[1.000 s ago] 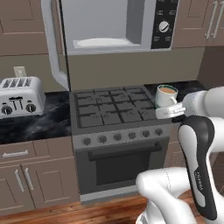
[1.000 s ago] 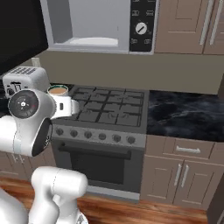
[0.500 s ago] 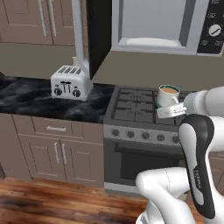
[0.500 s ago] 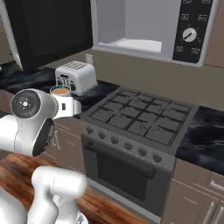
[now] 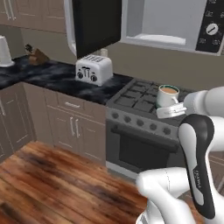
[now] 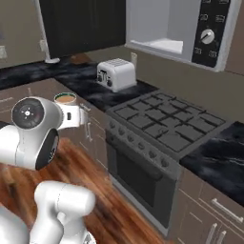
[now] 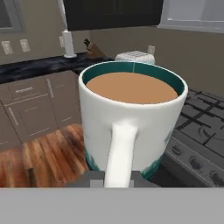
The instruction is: Pick the cup of tea, navigate to the dining table, and place it on the saucer.
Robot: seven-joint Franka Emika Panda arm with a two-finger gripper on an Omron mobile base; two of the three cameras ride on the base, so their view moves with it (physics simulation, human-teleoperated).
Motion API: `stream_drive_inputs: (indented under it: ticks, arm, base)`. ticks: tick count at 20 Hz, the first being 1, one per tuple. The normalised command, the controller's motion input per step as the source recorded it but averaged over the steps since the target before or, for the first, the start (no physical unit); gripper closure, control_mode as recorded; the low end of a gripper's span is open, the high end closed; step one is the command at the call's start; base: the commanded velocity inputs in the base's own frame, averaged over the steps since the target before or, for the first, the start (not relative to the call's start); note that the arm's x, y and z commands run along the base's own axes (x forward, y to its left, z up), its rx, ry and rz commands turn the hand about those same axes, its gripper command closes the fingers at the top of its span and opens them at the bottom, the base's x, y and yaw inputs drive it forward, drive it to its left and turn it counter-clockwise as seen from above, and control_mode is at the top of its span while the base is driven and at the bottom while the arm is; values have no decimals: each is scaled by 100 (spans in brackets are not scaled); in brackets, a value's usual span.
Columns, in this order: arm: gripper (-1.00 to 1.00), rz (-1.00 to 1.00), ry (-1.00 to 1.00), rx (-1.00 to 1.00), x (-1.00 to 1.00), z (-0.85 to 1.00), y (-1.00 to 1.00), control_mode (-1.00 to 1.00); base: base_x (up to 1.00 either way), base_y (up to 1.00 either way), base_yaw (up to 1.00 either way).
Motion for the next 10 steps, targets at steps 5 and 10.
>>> stream_drive_inputs:
  ticks: [5, 10]
  arm:
    - [100, 0, 0, 0, 0, 0, 0, 100]
    - [100, 0, 0, 0, 0, 0, 0, 100]
  base:
    - [-68, -38, 72]
    - [-36, -3, 91]
